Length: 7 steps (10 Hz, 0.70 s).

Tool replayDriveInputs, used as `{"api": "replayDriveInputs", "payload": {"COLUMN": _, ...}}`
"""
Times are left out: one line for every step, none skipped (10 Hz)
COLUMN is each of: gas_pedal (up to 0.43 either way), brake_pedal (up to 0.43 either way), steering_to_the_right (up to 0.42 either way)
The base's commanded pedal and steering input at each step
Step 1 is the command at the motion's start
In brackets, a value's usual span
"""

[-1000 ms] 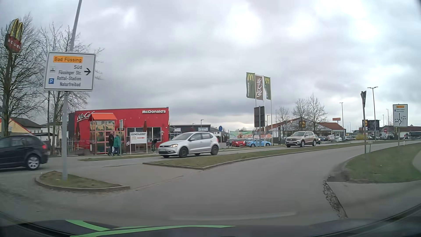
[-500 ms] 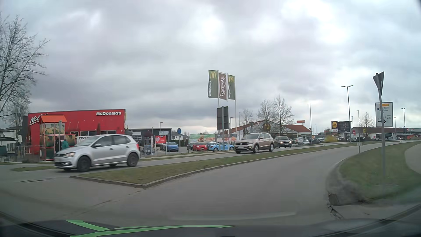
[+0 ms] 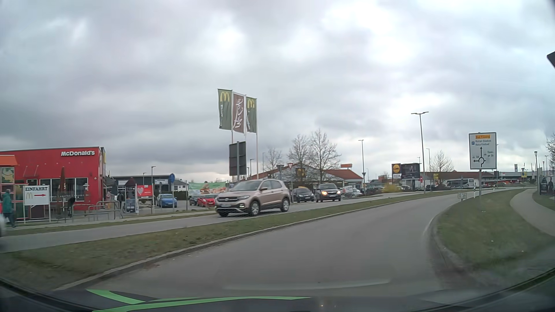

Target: Follow the waypoints while adhering to traffic rules and regulations

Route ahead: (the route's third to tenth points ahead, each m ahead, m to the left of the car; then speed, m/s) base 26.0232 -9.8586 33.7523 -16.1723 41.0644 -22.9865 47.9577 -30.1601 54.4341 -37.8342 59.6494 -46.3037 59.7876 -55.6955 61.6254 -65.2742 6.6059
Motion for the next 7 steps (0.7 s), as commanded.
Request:
{"api": "replayDriveInputs", "payload": {"gas_pedal": 0.13, "brake_pedal": 0.0, "steering_to_the_right": 0.203}}
{"api": "replayDriveInputs", "payload": {"gas_pedal": 0.13, "brake_pedal": 0.0, "steering_to_the_right": 0.203}}
{"api": "replayDriveInputs", "payload": {"gas_pedal": 0.13, "brake_pedal": 0.0, "steering_to_the_right": 0.201}}
{"api": "replayDriveInputs", "payload": {"gas_pedal": 0.157, "brake_pedal": 0.0, "steering_to_the_right": 0.199}}
{"api": "replayDriveInputs", "payload": {"gas_pedal": 0.169, "brake_pedal": 0.0, "steering_to_the_right": 0.196}}
{"api": "replayDriveInputs", "payload": {"gas_pedal": 0.169, "brake_pedal": 0.0, "steering_to_the_right": 0.191}}
{"api": "replayDriveInputs", "payload": {"gas_pedal": 0.169, "brake_pedal": 0.0, "steering_to_the_right": 0.182}}
